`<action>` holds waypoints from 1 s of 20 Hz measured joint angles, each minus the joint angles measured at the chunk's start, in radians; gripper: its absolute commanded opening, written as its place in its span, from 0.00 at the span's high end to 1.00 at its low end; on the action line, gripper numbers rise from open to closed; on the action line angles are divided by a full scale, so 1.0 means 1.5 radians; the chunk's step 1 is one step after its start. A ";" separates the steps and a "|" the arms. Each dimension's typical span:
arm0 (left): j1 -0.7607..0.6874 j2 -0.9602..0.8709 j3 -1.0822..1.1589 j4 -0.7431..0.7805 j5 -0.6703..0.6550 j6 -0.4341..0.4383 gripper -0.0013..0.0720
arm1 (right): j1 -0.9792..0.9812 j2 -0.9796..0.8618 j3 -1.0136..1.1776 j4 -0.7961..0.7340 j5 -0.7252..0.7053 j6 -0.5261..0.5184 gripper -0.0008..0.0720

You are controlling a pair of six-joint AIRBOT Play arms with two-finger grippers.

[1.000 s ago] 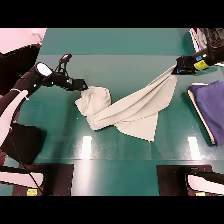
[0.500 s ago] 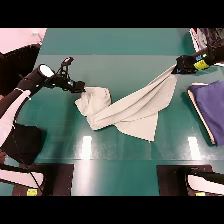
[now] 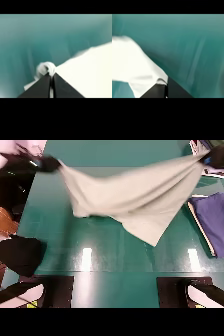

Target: Fold the shirts.

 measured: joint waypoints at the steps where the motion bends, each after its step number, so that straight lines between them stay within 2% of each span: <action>1: 0.006 0.042 0.028 0.002 -0.003 0.000 0.94 | -0.014 0.026 0.016 0.000 -0.010 -0.001 0.97; 6: 0.022 0.228 0.176 0.005 -0.002 -0.001 0.94 | -0.088 0.119 0.127 0.001 -0.021 -0.008 0.97; 11: 0.025 0.299 0.307 0.019 -0.006 -0.007 0.94 | -0.192 0.168 0.204 0.002 0.002 -0.013 0.97; 15: 0.026 0.277 0.340 0.060 -0.048 -0.034 0.94 | -0.246 0.179 0.179 0.012 0.019 -0.015 0.97; 20: 0.026 0.159 0.283 0.081 -0.127 -0.059 0.94 | -0.216 0.093 0.124 0.049 0.080 -0.015 0.97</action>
